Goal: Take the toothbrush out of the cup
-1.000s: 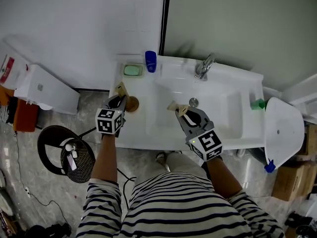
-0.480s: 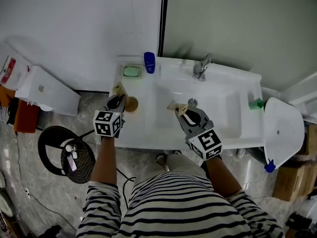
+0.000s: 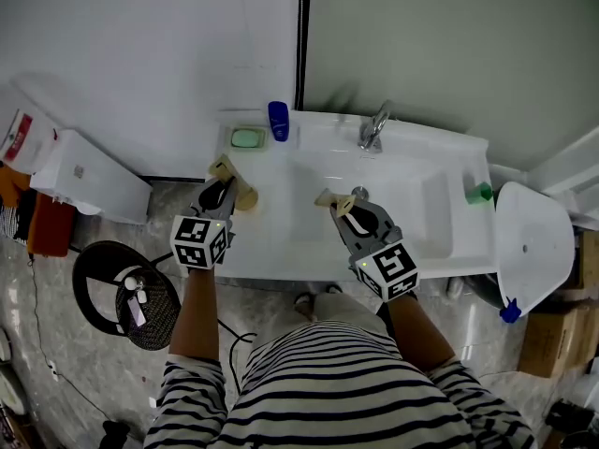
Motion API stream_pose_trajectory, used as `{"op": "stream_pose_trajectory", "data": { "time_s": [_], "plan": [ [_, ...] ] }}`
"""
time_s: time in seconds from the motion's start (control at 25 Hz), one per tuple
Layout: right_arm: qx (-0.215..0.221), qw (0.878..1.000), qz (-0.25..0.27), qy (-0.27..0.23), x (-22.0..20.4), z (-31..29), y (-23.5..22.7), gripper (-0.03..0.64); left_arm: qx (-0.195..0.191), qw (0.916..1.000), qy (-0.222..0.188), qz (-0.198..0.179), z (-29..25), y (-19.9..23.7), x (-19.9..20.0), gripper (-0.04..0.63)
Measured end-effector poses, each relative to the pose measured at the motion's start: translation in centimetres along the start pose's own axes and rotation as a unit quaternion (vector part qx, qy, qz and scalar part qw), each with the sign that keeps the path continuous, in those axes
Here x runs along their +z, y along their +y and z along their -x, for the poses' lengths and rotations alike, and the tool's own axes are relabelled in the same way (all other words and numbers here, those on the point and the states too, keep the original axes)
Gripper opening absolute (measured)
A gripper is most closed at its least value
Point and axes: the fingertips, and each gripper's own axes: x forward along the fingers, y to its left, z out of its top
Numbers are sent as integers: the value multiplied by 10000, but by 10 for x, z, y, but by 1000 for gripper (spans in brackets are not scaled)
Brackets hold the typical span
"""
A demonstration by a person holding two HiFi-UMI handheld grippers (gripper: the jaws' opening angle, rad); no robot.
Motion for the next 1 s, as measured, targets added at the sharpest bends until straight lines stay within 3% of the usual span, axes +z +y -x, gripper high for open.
{"op": "stream_pose_trajectory", "data": {
  "time_s": [0.48, 1.0],
  "plan": [
    [-321, 9993, -8, -166, 7, 26, -7, 34, -565, 9970, -454, -287, 15, -66, 54, 41],
    [-746, 9970, -43, -179, 5, 57, -20, 35, -1414, 9856, -660, -652, 12, -152, 77, 41]
  ]
}}
